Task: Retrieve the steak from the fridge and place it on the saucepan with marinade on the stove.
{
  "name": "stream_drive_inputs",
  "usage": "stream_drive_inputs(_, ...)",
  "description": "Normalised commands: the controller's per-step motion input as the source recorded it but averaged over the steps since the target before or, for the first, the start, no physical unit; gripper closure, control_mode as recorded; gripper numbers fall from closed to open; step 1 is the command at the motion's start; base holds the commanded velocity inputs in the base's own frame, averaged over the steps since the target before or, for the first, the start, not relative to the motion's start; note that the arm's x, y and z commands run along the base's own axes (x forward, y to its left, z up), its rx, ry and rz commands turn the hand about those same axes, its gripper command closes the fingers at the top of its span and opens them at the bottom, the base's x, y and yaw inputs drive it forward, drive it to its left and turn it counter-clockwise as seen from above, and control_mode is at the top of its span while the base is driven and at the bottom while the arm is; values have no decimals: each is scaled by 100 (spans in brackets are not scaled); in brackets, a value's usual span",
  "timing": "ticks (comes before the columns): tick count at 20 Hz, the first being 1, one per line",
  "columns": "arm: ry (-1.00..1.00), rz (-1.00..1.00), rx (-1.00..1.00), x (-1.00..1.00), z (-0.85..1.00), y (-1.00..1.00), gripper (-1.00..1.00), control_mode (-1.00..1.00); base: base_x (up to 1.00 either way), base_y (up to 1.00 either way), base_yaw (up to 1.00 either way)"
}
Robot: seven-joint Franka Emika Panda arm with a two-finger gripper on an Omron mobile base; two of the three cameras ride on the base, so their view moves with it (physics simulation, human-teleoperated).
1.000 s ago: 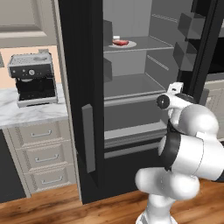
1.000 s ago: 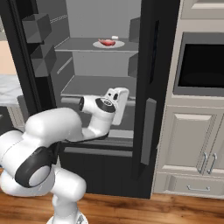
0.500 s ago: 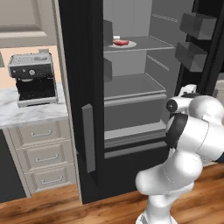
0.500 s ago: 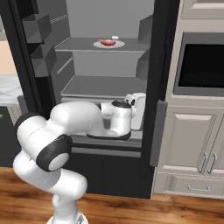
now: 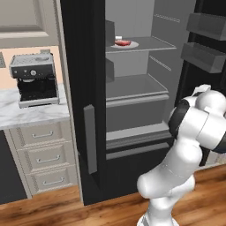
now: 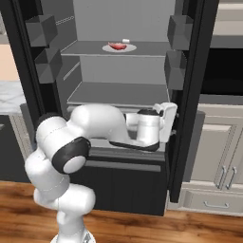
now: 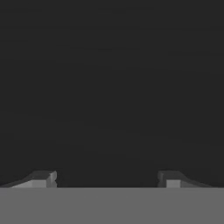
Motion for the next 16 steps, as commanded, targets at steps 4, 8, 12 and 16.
stream_drive_inputs(4, -5, 0, 16, -62, 55, 31, -100, -100, 0, 0, 0)
stream_drive_inputs(8, -8, 0, 15, -61, 31, 90, -100, -100, 0, 0, 0)
stream_drive_inputs(12, -6, 0, 12, -46, 7, 100, -100, -100, 0, 0, 0)
stream_drive_inputs(16, -5, 0, 18, -38, 19, 100, -100, -100, 0, 0, 0)
